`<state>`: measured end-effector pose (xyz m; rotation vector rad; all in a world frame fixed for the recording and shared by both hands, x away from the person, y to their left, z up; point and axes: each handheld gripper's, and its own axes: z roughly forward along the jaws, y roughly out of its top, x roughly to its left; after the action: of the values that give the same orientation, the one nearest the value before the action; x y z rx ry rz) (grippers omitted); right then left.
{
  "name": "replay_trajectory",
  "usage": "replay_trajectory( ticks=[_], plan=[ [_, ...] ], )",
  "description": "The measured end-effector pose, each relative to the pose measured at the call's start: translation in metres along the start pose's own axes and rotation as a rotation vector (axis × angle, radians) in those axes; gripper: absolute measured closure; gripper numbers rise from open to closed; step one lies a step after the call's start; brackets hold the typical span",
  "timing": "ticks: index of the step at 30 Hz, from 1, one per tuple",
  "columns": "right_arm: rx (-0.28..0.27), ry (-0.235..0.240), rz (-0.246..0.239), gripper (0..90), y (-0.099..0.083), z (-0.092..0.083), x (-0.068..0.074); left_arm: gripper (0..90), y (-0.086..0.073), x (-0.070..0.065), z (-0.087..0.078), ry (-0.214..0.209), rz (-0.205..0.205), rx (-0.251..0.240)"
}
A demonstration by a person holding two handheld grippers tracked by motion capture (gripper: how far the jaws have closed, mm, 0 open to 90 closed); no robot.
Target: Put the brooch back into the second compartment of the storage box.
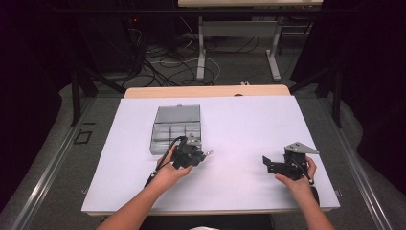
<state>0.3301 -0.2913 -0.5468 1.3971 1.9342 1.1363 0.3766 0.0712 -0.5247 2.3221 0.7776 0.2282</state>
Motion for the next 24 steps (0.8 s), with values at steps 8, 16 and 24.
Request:
replay_trajectory(
  ticks=[8,16,24],
  plan=[
    [-0.003,0.0,0.003,3.2,0.0,0.0,0.0,79.2,0.003,-0.003,-0.005,-0.004,-0.014,-0.017],
    [-0.002,-0.002,0.0,3.2,0.0,0.0,0.0,79.2,0.008,-0.001,-0.013,0.008,-0.004,-0.031],
    [-0.004,-0.001,0.003,3.2,0.0,0.0,0.0,79.2,0.01,0.003,-0.019,0.021,-0.013,-0.049]
  ],
)
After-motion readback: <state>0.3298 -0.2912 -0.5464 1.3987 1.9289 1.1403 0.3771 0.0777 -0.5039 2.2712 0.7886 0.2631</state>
